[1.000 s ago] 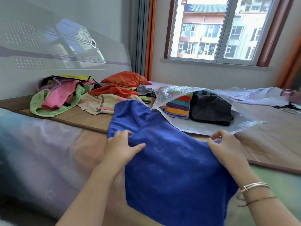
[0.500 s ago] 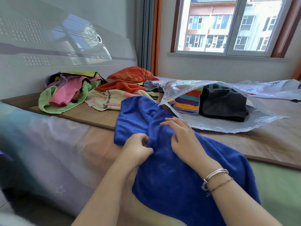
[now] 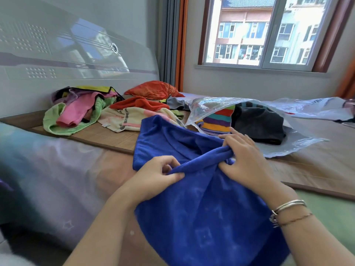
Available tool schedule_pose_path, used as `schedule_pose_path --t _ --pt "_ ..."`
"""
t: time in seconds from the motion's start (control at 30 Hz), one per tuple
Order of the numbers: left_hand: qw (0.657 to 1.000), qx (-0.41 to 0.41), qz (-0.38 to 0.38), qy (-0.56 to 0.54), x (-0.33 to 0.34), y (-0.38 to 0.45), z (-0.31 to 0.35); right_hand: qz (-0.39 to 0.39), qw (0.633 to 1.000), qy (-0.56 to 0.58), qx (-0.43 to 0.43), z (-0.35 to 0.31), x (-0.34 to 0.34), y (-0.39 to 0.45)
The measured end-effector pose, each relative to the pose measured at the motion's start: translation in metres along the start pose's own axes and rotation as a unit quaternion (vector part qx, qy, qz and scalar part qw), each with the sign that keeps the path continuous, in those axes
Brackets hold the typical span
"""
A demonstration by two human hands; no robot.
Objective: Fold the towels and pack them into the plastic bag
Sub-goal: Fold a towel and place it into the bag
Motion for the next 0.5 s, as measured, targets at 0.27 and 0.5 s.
schedule_pose_path --t 0.27,0.5 --pt "0.998 -0.024 -0.045 0.038 0.014 0.001 -0.001 0.119 0.972 -0.138 0.146 0.037 -0.08 -0.044" --pt "0.973 -0.033 0.216 0.073 -0.019 0.017 0.001 0.112 0.946 -0.186 0.241 0.075 -0.084 -0.072"
Point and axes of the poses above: each hand's wrist, its own y-axis towards the middle knuckle, its own x-axis out of the palm, z = x × y, the point moved 8 cm from there along y, towards the middle knuckle, and after that the axes turned 4 degrees about y, right-handed, at the moved point
